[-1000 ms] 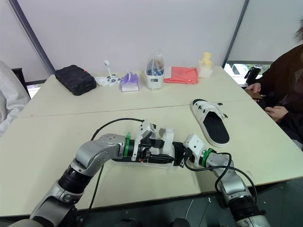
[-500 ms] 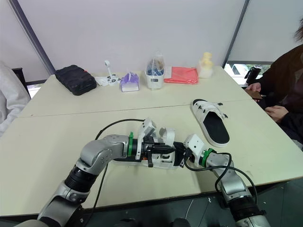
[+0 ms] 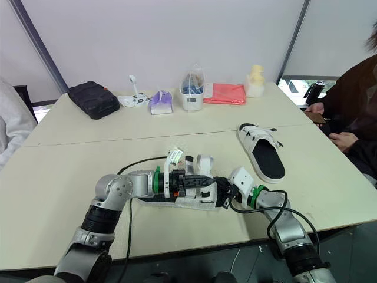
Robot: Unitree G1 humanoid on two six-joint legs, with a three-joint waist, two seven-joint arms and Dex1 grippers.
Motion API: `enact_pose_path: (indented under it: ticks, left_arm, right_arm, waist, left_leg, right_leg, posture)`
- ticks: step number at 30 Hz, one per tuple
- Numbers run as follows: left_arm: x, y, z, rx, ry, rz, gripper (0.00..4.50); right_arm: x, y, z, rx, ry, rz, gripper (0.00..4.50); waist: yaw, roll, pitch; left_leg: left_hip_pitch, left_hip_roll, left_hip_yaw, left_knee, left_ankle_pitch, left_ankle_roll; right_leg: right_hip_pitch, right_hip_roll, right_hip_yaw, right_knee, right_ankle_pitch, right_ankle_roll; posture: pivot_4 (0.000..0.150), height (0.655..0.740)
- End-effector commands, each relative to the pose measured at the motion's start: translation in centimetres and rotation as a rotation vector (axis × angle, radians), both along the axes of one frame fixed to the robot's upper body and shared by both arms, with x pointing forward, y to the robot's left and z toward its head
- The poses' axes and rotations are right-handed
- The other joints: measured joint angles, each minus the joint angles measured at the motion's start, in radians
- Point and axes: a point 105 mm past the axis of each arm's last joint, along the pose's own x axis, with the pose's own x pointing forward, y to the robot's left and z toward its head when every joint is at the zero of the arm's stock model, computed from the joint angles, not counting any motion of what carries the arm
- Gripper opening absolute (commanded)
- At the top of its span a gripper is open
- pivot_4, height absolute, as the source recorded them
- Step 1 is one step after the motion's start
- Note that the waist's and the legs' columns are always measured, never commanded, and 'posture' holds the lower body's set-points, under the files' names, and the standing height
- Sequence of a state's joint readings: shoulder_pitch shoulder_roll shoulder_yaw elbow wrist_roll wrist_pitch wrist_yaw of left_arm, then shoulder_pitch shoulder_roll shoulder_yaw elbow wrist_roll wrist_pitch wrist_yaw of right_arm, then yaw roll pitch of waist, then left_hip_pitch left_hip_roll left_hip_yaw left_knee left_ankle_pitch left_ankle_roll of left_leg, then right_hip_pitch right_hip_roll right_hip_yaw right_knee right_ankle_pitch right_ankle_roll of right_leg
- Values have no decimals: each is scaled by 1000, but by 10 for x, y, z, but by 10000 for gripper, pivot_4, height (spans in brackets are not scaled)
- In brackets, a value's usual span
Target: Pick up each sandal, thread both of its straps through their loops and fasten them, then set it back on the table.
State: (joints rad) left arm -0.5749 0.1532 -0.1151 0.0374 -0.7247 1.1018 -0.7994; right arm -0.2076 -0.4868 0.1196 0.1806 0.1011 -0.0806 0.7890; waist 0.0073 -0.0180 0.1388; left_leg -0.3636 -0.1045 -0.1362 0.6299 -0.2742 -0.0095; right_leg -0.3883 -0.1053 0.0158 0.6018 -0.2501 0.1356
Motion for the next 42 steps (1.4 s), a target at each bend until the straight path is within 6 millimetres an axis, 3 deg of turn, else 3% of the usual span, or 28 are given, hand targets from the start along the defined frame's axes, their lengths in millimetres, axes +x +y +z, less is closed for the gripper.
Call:
enact_pose_path:
  ticks: [1,18,27,42]
  left_arm:
    - [-1,-4,1,-1,-24,-21,848]
    - [-21,-18,-21,118,-183,-133,848]
    - [-35,-20,-14,106,-260,-183,848]
    - [-32,-14,-51,294,-457,-191,848]
  right_arm:
    - [-23,-1,-56,-84,217,2,0]
    - [-25,-3,-57,-77,220,-18,0]
    - [-25,-2,-57,-75,219,-19,0]
    - [-25,-2,-57,-74,217,-23,0]
  waist:
    - [1,0,0]
    - [5,0,-1]
    - [4,0,-1]
    - [6,2,-5]
  left_leg:
    - [0,0,0,0,0,0]
    - [6,0,0,-2,-1,0]
    - [6,0,0,-3,-1,1]
    - [8,0,0,-3,-2,2]
  right_leg:
    - [0,0,0,0,0,0]
    - [5,-1,0,-3,-1,-1]
    - [4,-1,0,-3,-2,-2]
    - [7,-1,0,-4,-2,-3]
  posture:
    - [1500,7400]
    - [1500,7400]
    - [1500,7400]
    - [1500,7400]
